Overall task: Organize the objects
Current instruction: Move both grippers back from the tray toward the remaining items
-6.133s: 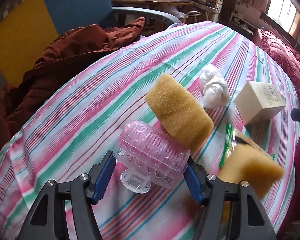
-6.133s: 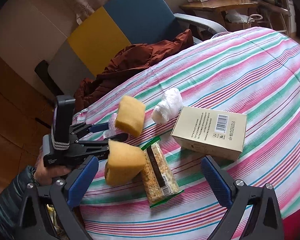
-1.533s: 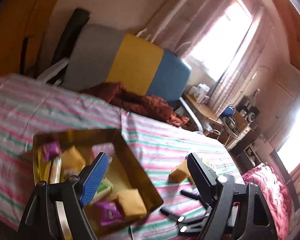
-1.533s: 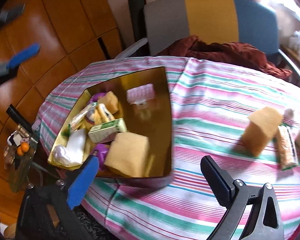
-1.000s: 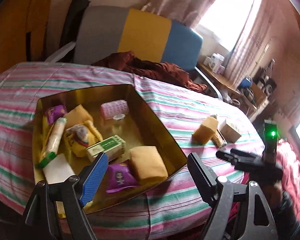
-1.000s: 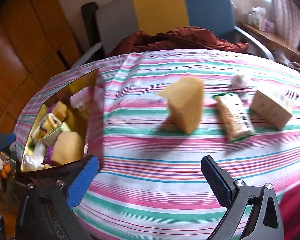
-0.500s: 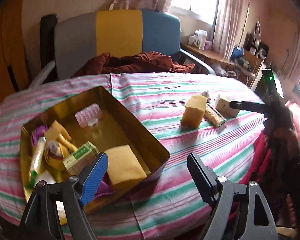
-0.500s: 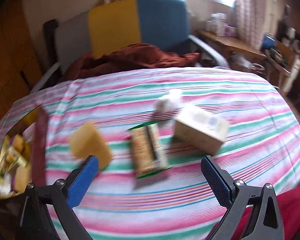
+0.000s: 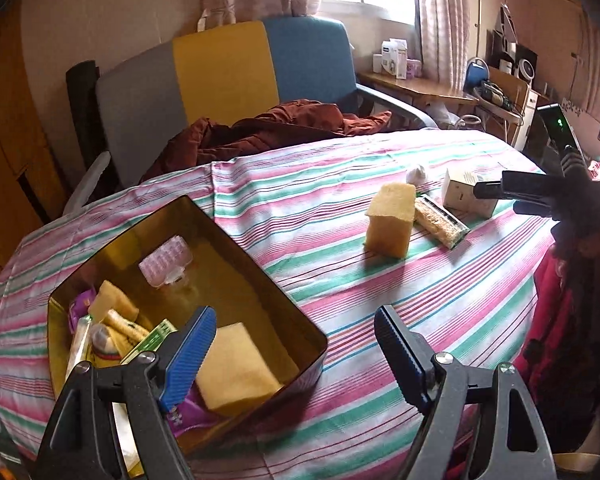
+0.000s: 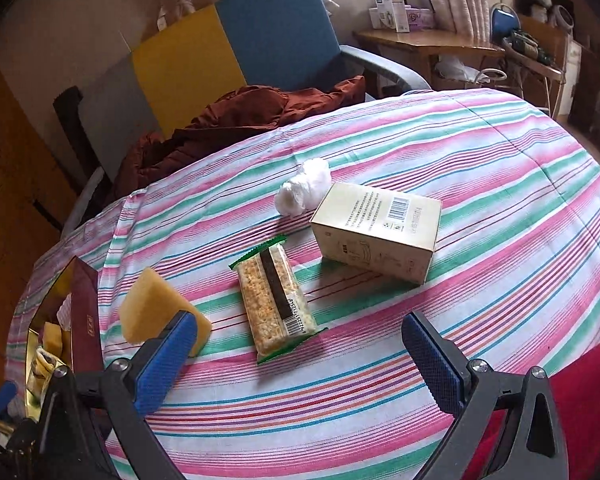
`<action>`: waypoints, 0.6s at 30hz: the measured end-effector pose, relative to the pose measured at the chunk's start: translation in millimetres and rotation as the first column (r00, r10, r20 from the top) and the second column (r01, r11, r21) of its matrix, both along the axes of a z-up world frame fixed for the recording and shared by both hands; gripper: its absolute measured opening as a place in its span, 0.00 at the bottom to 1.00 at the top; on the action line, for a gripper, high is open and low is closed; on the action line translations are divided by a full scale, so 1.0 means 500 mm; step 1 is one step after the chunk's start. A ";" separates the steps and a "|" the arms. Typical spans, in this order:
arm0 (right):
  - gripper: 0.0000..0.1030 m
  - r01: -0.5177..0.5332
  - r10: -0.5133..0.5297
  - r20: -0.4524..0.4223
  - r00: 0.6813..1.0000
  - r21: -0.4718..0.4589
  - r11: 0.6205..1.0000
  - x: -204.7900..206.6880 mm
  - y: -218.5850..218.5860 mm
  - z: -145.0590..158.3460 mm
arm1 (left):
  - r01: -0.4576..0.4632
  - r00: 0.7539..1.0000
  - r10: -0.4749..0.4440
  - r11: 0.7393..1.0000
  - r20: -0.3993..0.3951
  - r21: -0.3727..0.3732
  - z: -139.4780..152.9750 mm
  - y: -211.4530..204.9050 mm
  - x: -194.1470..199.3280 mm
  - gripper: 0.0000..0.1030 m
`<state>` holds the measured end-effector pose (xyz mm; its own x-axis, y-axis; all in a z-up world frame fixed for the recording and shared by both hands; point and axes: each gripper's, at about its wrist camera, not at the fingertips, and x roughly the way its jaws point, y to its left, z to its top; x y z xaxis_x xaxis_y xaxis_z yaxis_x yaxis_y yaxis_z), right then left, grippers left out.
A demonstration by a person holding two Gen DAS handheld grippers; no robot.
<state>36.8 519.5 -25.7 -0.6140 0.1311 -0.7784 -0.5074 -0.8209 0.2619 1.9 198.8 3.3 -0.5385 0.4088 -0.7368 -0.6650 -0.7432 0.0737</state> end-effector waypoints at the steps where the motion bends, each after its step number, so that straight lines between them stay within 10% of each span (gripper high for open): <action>1: 1.00 0.005 -0.005 0.000 1.000 -0.006 1.000 0.001 0.003 -0.001 | 0.005 1.000 -0.005 1.000 -0.002 -0.005 -0.001 0.008 0.000 0.80; 18: 1.00 0.042 -0.038 0.055 0.998 -0.073 0.996 0.001 0.023 -0.029 | 0.114 0.993 -0.113 0.993 0.024 -0.032 -0.025 0.116 0.007 0.80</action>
<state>37.2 531.2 -40.1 -0.5667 0.0955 -0.8184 -0.5543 -0.7791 0.2929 5.6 256.8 -9.3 -0.4735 0.4414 -0.7622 -0.7466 -0.6603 0.0814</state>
